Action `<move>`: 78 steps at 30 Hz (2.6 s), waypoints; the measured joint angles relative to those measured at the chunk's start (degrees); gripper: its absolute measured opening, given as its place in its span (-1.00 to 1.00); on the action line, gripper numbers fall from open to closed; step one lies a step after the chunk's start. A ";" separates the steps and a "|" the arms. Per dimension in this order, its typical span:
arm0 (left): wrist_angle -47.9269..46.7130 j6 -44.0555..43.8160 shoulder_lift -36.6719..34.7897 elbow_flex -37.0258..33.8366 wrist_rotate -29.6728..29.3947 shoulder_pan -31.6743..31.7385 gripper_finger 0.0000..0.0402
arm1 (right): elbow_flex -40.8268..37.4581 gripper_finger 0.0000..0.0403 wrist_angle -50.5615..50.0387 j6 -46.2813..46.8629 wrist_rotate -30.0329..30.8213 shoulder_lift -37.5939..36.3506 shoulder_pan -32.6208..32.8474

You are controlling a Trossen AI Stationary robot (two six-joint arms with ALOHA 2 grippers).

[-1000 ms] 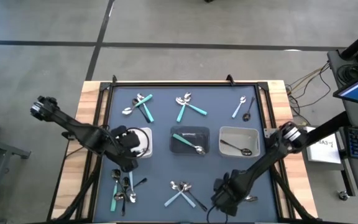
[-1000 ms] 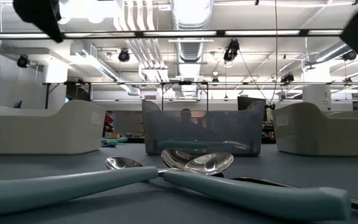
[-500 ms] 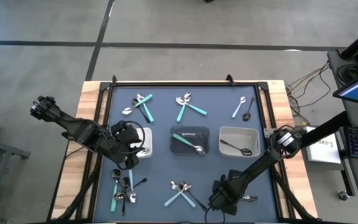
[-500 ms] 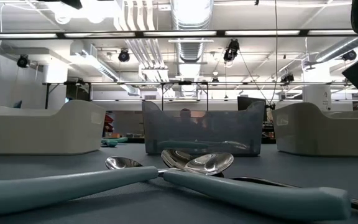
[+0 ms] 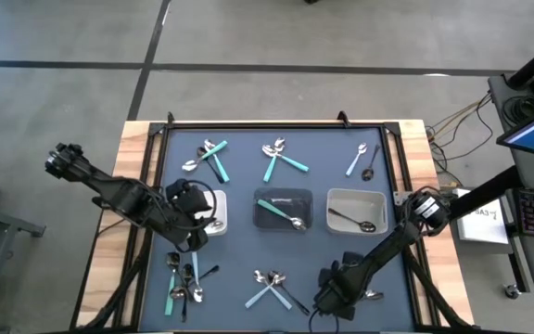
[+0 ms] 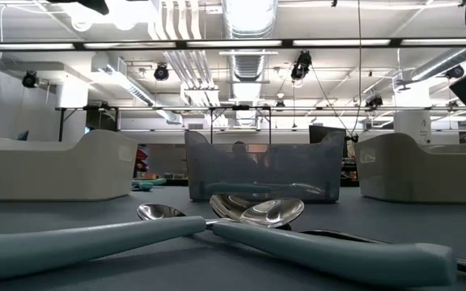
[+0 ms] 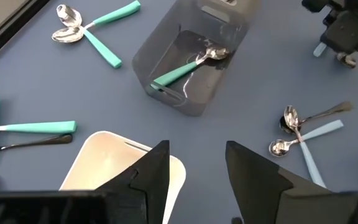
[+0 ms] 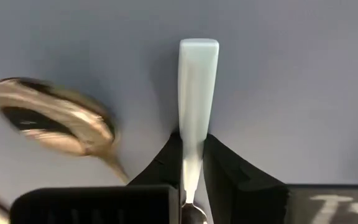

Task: Sort silverware by color (type)
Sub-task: Put the light blue spoon into the white bin

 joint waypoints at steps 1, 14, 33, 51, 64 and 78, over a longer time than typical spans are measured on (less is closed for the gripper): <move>0.03 -0.02 0.00 -0.26 0.00 0.00 -0.31 | -0.04 -0.87 -0.40 0.04 0.65 -0.10 -0.02; 0.42 -1.53 0.00 -2.22 0.21 0.00 -0.31 | -0.46 -0.87 -8.64 1.35 13.13 -6.98 -1.37; 26.88 17.76 6.32 -2.22 -2.01 0.99 -0.31 | -0.31 -0.87 21.92 -13.07 51.99 -27.17 -10.70; 34.79 17.50 10.08 -2.22 -17.37 2.65 -0.31 | 4.80 -0.87 45.59 -44.31 49.11 -18.63 -20.44; 38.08 16.05 11.36 -2.22 -19.86 3.04 -0.46 | 9.18 -0.87 45.54 -50.46 49.57 -15.60 -20.44; 37.68 15.82 11.02 -2.22 -18.54 3.45 -0.90 | 9.16 -0.60 44.82 -46.27 49.35 -15.88 -20.45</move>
